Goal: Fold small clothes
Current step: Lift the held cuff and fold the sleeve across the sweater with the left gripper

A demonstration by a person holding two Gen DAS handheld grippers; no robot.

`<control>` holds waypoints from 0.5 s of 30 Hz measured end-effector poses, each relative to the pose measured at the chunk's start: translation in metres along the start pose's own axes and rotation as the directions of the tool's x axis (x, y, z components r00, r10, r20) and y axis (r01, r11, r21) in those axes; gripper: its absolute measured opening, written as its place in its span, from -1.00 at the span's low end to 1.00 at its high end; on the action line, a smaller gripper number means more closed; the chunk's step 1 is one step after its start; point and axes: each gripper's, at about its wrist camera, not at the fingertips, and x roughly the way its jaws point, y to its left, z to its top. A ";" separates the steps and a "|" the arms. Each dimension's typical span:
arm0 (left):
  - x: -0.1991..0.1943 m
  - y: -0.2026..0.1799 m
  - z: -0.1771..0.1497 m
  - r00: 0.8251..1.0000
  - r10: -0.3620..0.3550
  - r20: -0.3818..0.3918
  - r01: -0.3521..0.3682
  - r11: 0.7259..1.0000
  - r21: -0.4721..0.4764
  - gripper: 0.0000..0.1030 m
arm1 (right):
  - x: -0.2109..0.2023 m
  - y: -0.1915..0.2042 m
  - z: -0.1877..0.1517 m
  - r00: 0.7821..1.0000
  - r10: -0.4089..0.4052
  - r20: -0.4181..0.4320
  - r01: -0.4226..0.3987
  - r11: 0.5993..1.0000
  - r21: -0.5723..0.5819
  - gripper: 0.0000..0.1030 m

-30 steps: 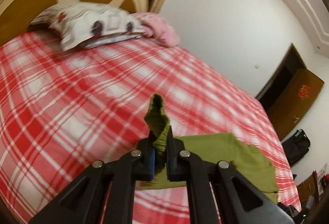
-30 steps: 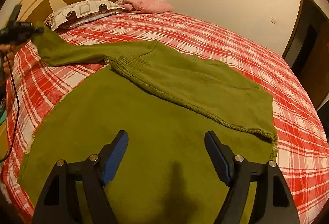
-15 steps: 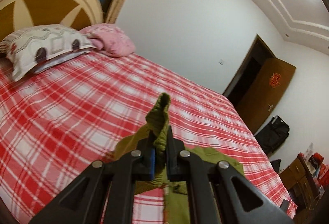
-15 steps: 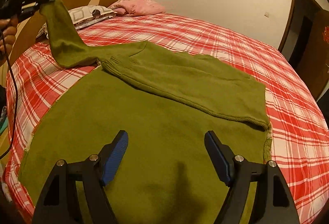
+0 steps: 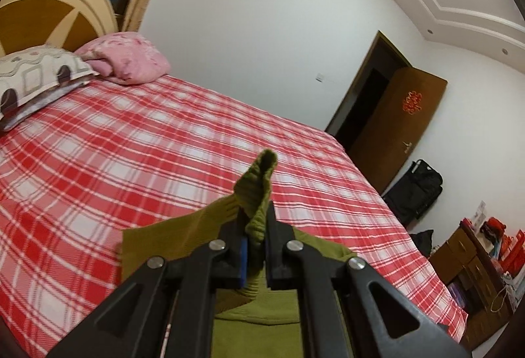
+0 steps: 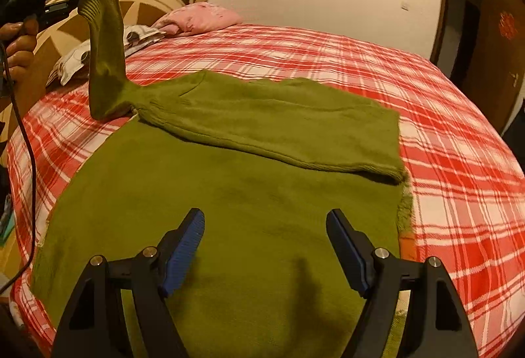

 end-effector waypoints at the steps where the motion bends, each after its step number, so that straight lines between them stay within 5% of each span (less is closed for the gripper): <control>1: 0.002 -0.004 0.000 1.000 -0.004 -0.002 0.004 1.000 0.004 -0.86 | 0.000 -0.005 -0.002 1.000 0.000 0.001 0.000 1.000 0.016 0.50; 15: 0.047 -0.086 -0.001 0.995 -0.080 -0.056 0.084 0.993 0.088 -0.86 | 0.002 -0.055 -0.012 1.000 -0.023 0.002 0.023 0.982 0.188 0.50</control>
